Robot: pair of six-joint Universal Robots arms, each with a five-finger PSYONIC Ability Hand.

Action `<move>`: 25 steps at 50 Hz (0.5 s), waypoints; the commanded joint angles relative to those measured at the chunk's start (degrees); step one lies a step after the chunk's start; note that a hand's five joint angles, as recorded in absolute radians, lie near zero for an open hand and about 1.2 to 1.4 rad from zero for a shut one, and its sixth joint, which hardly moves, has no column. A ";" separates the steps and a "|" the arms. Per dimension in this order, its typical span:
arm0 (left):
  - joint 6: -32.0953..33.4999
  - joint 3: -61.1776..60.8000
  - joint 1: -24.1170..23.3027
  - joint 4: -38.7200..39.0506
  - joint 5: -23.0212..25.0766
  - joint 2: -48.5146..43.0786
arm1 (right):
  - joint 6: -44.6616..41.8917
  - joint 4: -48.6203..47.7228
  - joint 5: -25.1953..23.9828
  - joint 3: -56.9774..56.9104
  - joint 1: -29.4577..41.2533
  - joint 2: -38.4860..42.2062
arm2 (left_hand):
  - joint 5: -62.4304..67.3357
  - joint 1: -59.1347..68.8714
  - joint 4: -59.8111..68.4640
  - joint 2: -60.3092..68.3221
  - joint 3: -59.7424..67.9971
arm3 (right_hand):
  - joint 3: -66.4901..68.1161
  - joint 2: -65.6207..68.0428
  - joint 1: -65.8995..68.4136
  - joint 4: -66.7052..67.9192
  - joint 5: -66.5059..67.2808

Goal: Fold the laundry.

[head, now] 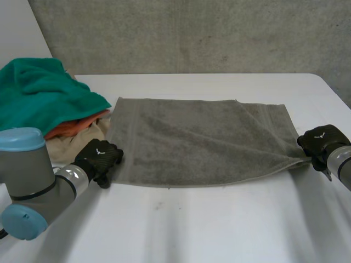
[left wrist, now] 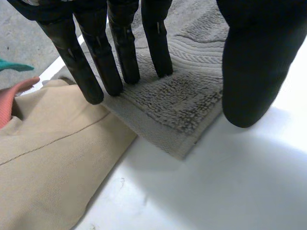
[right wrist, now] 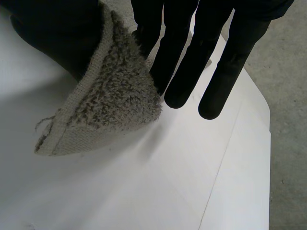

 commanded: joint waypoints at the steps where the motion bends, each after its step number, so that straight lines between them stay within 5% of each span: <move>1: -0.06 3.23 0.05 0.08 0.81 -2.85 | 0.00 -0.03 0.09 0.01 -0.07 0.09 | 8.40 7.82 8.41 8.51 8.51 | 11.53 12.51 14.86 11.20 12.93; 25: 0.12 14.48 -0.47 -0.01 0.98 -9.62 | 0.00 -0.12 0.09 0.89 -0.07 0.09 | 17.14 16.56 17.16 17.26 17.25 | 11.53 12.51 14.86 11.20 12.93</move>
